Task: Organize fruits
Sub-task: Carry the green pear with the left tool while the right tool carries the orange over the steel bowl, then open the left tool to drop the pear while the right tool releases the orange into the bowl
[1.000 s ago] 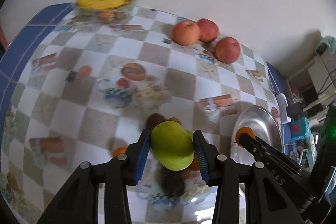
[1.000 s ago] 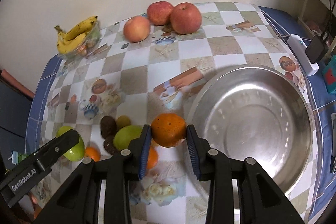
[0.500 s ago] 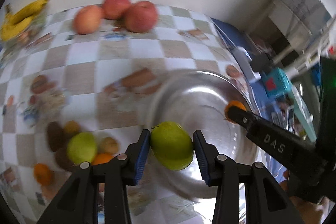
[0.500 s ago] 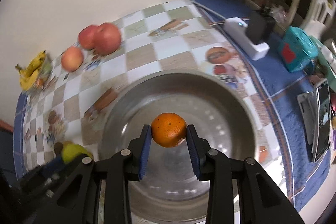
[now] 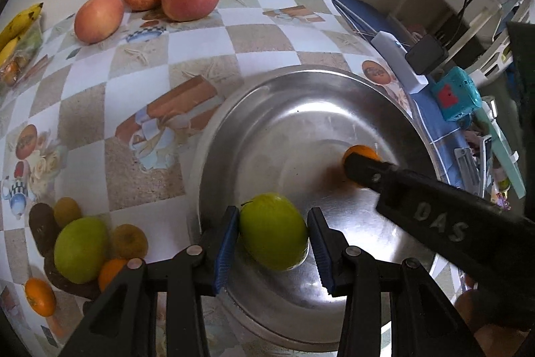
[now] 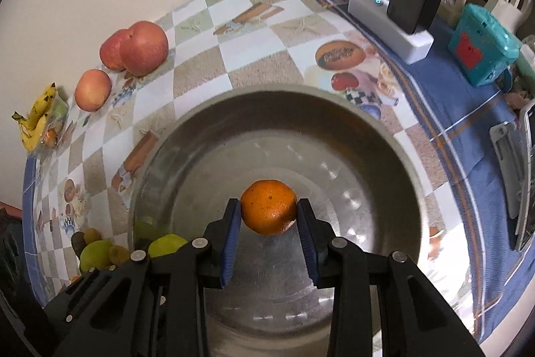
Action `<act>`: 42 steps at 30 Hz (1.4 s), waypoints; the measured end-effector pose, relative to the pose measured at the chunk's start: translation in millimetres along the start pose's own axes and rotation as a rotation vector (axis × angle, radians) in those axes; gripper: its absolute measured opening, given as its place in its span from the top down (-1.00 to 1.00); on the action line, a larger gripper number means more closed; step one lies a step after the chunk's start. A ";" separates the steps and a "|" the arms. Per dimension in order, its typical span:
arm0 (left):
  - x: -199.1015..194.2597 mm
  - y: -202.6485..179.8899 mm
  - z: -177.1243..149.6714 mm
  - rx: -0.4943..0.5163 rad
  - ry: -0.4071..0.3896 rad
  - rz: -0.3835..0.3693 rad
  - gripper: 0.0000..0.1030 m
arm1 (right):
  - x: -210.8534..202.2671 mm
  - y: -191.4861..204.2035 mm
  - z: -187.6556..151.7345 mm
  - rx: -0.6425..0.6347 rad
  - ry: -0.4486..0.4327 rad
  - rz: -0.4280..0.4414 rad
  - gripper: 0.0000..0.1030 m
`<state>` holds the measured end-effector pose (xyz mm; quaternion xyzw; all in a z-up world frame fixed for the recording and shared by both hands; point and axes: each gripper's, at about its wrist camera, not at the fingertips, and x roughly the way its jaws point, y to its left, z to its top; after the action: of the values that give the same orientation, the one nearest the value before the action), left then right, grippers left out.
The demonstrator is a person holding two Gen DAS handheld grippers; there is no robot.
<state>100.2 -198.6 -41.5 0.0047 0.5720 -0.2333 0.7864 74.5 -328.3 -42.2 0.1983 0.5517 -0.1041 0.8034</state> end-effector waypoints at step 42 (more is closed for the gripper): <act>-53.8 30.3 5.6 -0.137 -0.069 -0.018 -0.25 | -46.2 17.2 9.1 -0.052 -0.090 -0.001 0.00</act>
<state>103.8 -153.7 1.2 -0.0624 0.5591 -0.2006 0.8020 71.7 -319.2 7.1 0.1721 0.5177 -0.0991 0.8322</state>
